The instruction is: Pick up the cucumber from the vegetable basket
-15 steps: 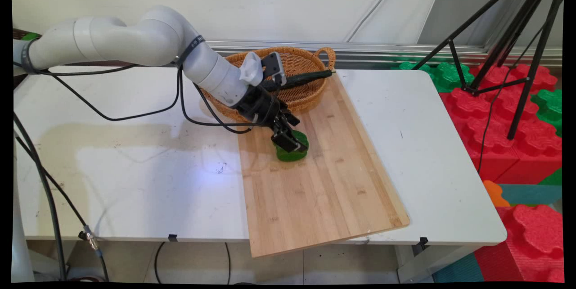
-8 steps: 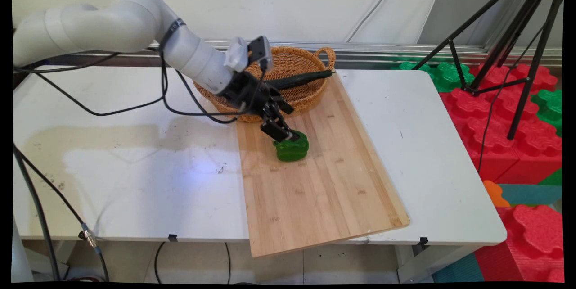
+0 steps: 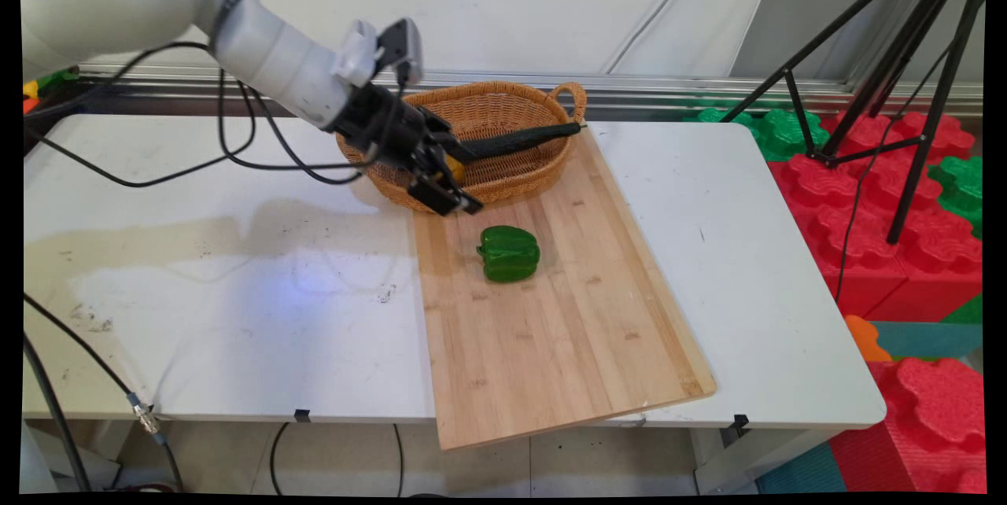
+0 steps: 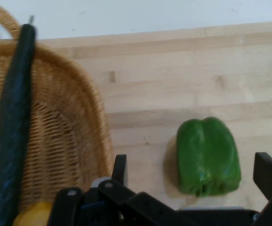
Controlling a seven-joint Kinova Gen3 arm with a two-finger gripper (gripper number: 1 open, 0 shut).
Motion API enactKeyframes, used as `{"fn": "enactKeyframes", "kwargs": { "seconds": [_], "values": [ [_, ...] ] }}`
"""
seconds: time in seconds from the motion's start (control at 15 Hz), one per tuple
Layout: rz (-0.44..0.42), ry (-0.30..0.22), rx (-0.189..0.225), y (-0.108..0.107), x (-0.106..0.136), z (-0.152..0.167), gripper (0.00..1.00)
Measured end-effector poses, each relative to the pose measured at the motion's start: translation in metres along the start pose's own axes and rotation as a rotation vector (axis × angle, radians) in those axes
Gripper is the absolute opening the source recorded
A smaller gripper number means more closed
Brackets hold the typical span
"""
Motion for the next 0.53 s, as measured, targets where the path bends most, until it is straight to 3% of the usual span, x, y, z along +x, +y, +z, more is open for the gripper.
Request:
{"fn": "enactKeyframes", "kwargs": {
  "seconds": [0.53],
  "values": [
    [-0.015, -0.006, 0.136, -0.039, -0.005, -0.042, 1.0]
  ]
}}
